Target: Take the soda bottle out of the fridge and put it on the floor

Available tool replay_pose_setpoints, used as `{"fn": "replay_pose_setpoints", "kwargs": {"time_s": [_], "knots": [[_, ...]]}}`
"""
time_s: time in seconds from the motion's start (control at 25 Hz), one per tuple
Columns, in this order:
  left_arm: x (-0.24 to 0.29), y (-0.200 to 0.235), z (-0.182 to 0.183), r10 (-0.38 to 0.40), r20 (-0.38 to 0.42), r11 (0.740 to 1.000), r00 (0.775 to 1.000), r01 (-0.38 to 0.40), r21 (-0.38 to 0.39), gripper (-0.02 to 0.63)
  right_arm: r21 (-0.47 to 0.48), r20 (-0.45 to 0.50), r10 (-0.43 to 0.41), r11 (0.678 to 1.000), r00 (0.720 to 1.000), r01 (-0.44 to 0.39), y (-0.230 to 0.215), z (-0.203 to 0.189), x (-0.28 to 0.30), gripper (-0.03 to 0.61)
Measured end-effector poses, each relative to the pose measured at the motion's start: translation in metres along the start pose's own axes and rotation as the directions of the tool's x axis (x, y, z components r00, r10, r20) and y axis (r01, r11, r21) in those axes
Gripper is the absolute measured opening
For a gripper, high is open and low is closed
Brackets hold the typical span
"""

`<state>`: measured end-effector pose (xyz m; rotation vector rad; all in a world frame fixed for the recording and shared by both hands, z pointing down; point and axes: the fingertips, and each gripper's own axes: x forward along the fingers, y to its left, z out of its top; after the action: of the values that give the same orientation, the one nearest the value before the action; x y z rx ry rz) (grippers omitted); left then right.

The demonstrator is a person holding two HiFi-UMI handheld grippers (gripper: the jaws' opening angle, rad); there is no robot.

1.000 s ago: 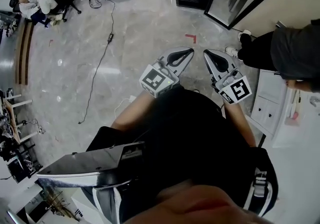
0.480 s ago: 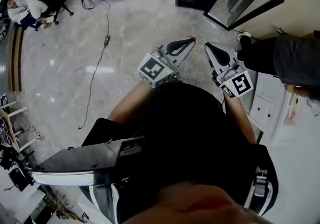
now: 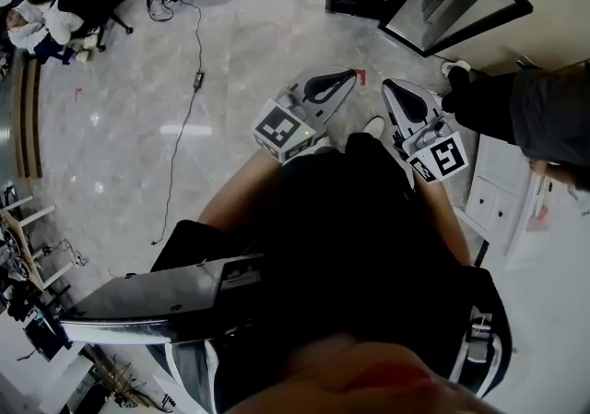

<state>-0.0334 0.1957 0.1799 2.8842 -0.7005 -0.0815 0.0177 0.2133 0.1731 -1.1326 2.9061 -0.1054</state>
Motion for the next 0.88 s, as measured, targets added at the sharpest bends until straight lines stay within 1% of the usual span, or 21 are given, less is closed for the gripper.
{"fn": "replay_pose_setpoints", "kwargs": {"time_s": [0.2,0.36,0.48,0.6,0.8,0.88], "knots": [[0.027,0.025,-0.005,-0.002,-0.021,1.0,1.0,0.002,0.006,0.005,0.016,0.004,0.01,1.0,1.0,-0.01,-0.035,-0.006,0.017,0.012],[0.046,0.042,-0.011,0.023,-0.036,1.0,0.999,-0.022,0.013,0.005,0.021,0.021,0.022,1.0,1.0,-0.022,-0.062,-0.016,0.027,0.012],[0.062,0.057,-0.01,0.051,-0.048,0.999,0.998,-0.05,0.019,0.005,0.025,0.029,0.033,0.999,0.999,-0.033,-0.086,-0.016,0.035,0.012],[0.089,0.079,-0.008,0.079,-0.062,0.997,0.995,-0.078,0.016,0.005,0.016,0.025,0.054,0.998,0.998,-0.055,-0.119,-0.011,0.047,0.012],[0.141,0.109,0.007,0.129,-0.058,0.99,0.99,-0.126,0.058,0.005,0.026,0.027,0.084,0.996,0.996,-0.085,-0.181,-0.007,0.06,0.012],[0.162,0.118,0.008,0.154,-0.061,0.987,0.986,-0.151,0.049,0.005,0.033,0.03,0.097,0.995,0.995,-0.098,-0.205,-0.008,0.062,0.012]]}}
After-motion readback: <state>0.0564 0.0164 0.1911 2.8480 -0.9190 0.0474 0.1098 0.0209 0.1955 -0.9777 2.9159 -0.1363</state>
